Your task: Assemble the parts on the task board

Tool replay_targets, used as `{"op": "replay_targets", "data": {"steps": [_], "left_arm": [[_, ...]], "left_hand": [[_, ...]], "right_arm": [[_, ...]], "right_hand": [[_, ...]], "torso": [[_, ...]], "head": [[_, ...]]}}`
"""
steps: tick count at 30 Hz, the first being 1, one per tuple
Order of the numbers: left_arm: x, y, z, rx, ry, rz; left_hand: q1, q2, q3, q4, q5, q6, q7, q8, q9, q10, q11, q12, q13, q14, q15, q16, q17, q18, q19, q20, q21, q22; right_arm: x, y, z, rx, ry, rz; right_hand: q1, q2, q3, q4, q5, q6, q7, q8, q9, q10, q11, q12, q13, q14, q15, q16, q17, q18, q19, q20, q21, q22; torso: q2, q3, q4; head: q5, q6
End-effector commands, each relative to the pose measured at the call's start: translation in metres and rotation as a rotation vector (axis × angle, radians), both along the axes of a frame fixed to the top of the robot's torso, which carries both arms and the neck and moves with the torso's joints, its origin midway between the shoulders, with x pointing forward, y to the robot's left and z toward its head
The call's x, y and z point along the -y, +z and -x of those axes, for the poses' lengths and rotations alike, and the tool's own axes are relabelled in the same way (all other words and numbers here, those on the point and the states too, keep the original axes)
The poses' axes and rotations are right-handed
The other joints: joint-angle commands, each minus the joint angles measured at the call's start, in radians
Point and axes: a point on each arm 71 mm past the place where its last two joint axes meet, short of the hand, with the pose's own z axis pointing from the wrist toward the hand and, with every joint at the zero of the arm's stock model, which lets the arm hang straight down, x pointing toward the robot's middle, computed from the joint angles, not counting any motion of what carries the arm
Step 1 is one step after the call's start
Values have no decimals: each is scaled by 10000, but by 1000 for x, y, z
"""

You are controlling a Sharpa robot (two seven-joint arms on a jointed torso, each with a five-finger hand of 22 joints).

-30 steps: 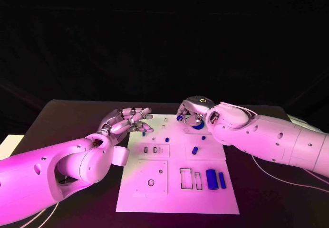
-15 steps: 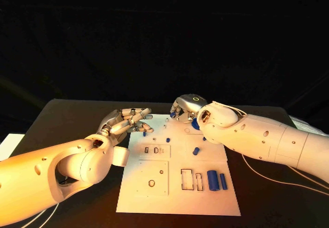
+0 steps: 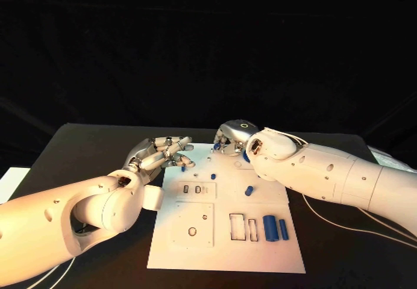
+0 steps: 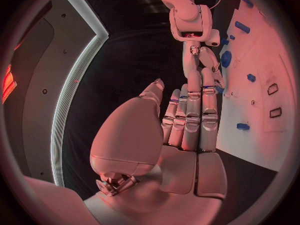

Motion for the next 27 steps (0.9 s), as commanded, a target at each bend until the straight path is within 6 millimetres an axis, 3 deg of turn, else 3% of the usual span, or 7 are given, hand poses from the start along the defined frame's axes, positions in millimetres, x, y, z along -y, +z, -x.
{"op": "replay_targets", "data": {"steps": [1,9,20,27], "left_arm": [[2,2,0,131,-87,77],[2,2,0,126,-110,79],[3,3,-1,135,-114,74],[3,3,-2,113,-138,67]], "left_hand": [[-18,-1,-3,-36,32,-62,-3,-1,-1,-62,25,1,-15,-59,24,26,9,101,-52,-17,-58,14],[-18,-1,-3,-36,32,-62,-3,-1,-1,-62,25,1,-15,-59,24,26,9,101,-52,-17,-58,14],[-18,-2,-7,-43,30,-71,0,4,0,-72,30,10,-16,-83,29,24,21,100,-65,-14,-66,14],[-18,-2,-7,-43,30,-71,0,4,0,-72,30,10,-16,-83,29,24,21,100,-65,-14,-66,14]], "right_arm": [[-4,-2,1,-185,188,247],[-8,-2,1,-218,254,253],[-9,-5,-1,-442,159,455],[-9,-6,-4,-494,14,639]], "right_hand": [[-4,-120,55,31,43,14,18,63,107,-24,27,-67,-13,195,-16,38,6,-59,-36,-7,70,7],[-9,-131,57,38,46,13,19,60,108,-27,28,-69,-13,193,-14,38,0,-60,-37,-5,76,14],[-39,-175,60,79,37,0,24,46,111,-48,37,-77,-15,198,-8,95,64,-64,-40,0,110,53],[-75,-245,70,140,24,-44,38,10,109,-104,52,-93,-21,182,5,89,24,-59,-79,13,114,30]], "torso": [[15,-3,5],[30,-26,11],[47,-29,28],[58,-40,32]], "head": [[30,-23],[54,-84],[49,-159],[35,-141]]}}
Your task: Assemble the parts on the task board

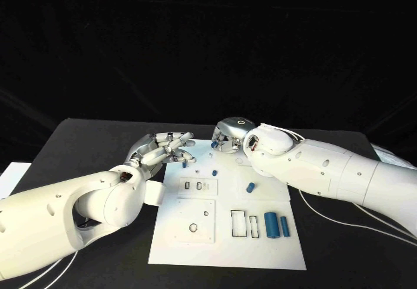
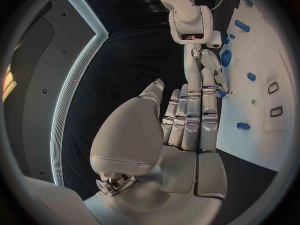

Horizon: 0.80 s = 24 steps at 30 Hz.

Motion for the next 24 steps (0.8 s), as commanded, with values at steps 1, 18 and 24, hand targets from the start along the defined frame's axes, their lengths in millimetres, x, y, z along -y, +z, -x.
{"op": "replay_targets", "data": {"steps": [1,18,24], "left_arm": [[2,2,0,80,-138,71],[3,2,0,56,-170,62],[3,2,-1,45,-172,54]], "left_hand": [[-18,-2,-7,-44,31,-71,1,4,-1,-73,29,9,-17,-47,-7,24,9,100,-65,-13,-65,16],[-21,-4,-10,-47,30,-75,2,7,0,-78,32,15,-17,-58,-5,24,16,100,-71,-12,-69,17],[-28,-7,-17,-47,28,-81,5,9,0,-83,34,21,-17,-69,-2,24,23,99,-78,-9,-73,17]], "right_arm": [[1,-5,-1,-220,-91,427],[-2,-5,-3,-198,-162,471],[-1,-3,-2,-39,-129,296]], "right_hand": [[12,-143,5,83,-3,40,15,-30,100,-84,18,-58,-18,175,9,25,-47,-58,-90,17,39,-18],[-104,-833,-174,370,63,-1173,285,-181,-151,-1050,275,-69,-49,29,226,-101,-347,-1,-429,201,-83,-318],[14,-1083,-688,472,169,-2070,346,-164,-179,-1445,304,-4,-11,12,249,-65,-388,18,-511,236,-71,-354]], "torso": [[10,-8,15],[29,-2,-7],[38,-8,-8]], "head": [[-10,15],[34,92],[52,223]]}}
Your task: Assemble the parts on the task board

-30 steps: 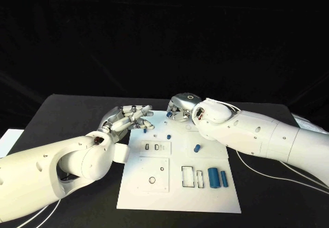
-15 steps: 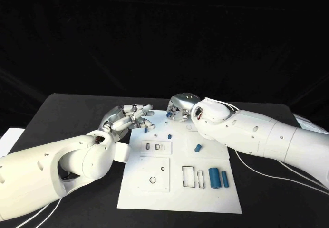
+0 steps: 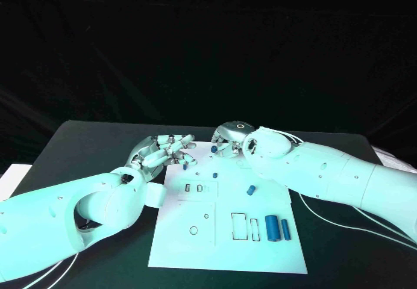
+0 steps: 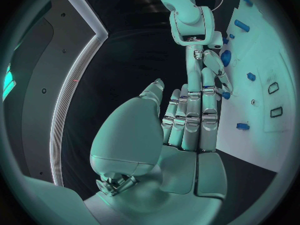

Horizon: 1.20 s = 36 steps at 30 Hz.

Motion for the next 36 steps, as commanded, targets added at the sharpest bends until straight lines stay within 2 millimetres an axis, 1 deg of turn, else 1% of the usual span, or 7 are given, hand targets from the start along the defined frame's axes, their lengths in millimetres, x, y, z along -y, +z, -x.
{"op": "replay_targets", "data": {"steps": [1,14,20,23,26,32,36], "left_arm": [[2,2,0,59,-156,67],[-1,2,-1,52,-123,47],[-3,1,-3,69,-101,46],[-4,0,-4,65,-88,39],[-4,0,-4,59,-86,35],[-3,0,-5,60,-130,55],[-1,0,-4,61,-188,81]], "left_hand": [[-29,-7,-17,-48,28,-81,5,9,0,-49,0,21,-9,-69,-1,24,17,98,-78,-9,-32,10],[-4,38,-7,-94,10,-6,-32,98,25,-18,-24,99,-1,-162,-3,17,78,105,-132,-1,-65,15],[41,94,38,-146,7,147,-113,193,45,113,-87,158,2,-221,-39,-7,133,129,-165,-6,-95,21],[44,95,40,-151,5,163,-118,201,46,130,-93,163,2,-223,-43,-8,138,131,-167,-6,-97,23],[44,94,40,-152,5,165,-118,202,46,132,-93,164,2,-223,-43,-8,139,132,-167,-7,-97,23],[57,105,55,-166,5,205,-129,220,48,175,-106,173,1,-221,-53,-8,157,138,-166,-10,-100,28],[66,113,66,-174,5,232,-140,232,50,205,-117,179,0,-218,-60,-8,168,142,-164,-12,-101,31]], "right_arm": [[1,1,1,121,-21,0],[32,14,19,303,434,-1137],[70,21,28,-496,-118,-2216],[90,22,31,-1148,-593,-2586],[107,22,31,-1629,-1085,-2651],[127,18,27,-2081,-1930,-2320],[132,15,22,-2154,-2215,-2014]], "right_hand": [[12,-60,-95,28,50,-111,31,-21,1,-70,4,35,13,13,67,15,-18,19,-80,-15,-22,-8],[477,171,-158,42,253,381,135,144,116,460,40,336,84,32,93,210,138,-12,-16,14,199,236],[550,-84,-366,76,635,539,-55,118,111,2393,-336,1476,718,374,-167,1454,1889,-201,603,-161,1064,1531],[475,-264,-914,254,1265,456,-222,120,99,2700,-538,2869,2057,532,-396,2253,2916,-366,1110,-399,1782,2513],[609,-210,-1487,451,1542,280,-351,168,107,2125,-572,6895,6393,598,-213,3118,4162,-527,1401,-394,2393,3388],[268,24,-1993,1068,1646,-29,-103,156,94,2116,-381,9388,9128,659,-201,3592,4982,-578,1488,-252,2708,3867],[447,58,-2082,1102,1661,-129,-65,169,96,2043,-344,9761,9610,677,-167,3700,5168,-589,1518,-223,2804,4002]], "torso": [[12,-3,3],[-47,39,-118],[-137,112,-255],[-191,150,-320],[-231,179,-382],[-244,226,-419],[-246,188,-382]], "head": [[9,79],[-113,52],[-188,53],[-195,67],[-138,70],[-105,67],[-149,85]]}}
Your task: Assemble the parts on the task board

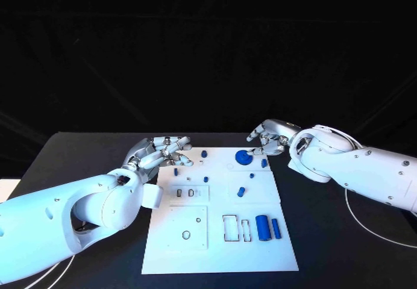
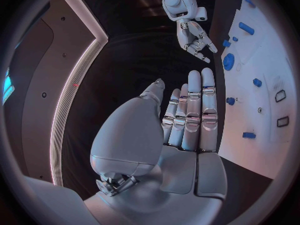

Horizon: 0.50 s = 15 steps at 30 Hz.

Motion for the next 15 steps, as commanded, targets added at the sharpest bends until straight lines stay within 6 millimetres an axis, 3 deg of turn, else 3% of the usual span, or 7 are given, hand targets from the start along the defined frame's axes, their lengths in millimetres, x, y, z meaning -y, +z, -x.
{"op": "replay_targets", "data": {"steps": [1,6,11,15], "left_arm": [[4,1,1,87,-294,145],[4,1,1,86,-303,150],[4,1,1,86,-308,153],[5,1,1,82,-318,156]], "left_hand": [[26,71,-1,-51,5,92,2,40,13,84,7,46,-1,-59,-42,-8,18,144,-91,-11,-44,11],[27,72,1,-53,5,99,-1,44,14,92,4,48,-1,-58,-44,-7,21,145,-91,-12,-44,12],[27,72,1,-53,5,99,-1,44,14,92,4,48,-1,-58,-44,-7,21,145,-91,-12,-44,12],[27,72,1,-53,5,99,-1,44,14,92,4,48,-1,-58,-44,-7,21,145,-91,-12,-44,12]], "right_arm": [[3,-7,-4,-707,-366,340],[-1,-14,-8,-833,-341,741],[-7,-21,-10,-891,-366,917],[-9,-24,-11,-910,-384,1002]], "right_hand": [[115,27,-38,22,67,-66,5,69,3,-68,15,107,140,693,65,75,539,-188,29,48,53,41],[207,43,-74,29,56,-152,29,52,-5,-90,35,230,317,714,83,153,680,-205,66,65,125,151],[253,98,-98,58,-37,-193,44,52,-4,-53,51,397,521,727,98,200,761,-214,94,79,177,220],[261,107,-105,64,-63,-200,47,53,-3,-38,55,446,579,729,101,209,777,-216,98,82,188,232]], "torso": [[-16,-19,6],[3,-7,3],[-10,-28,5],[-9,-23,9]], "head": [[-32,15],[13,2],[15,-27],[25,-49]]}}
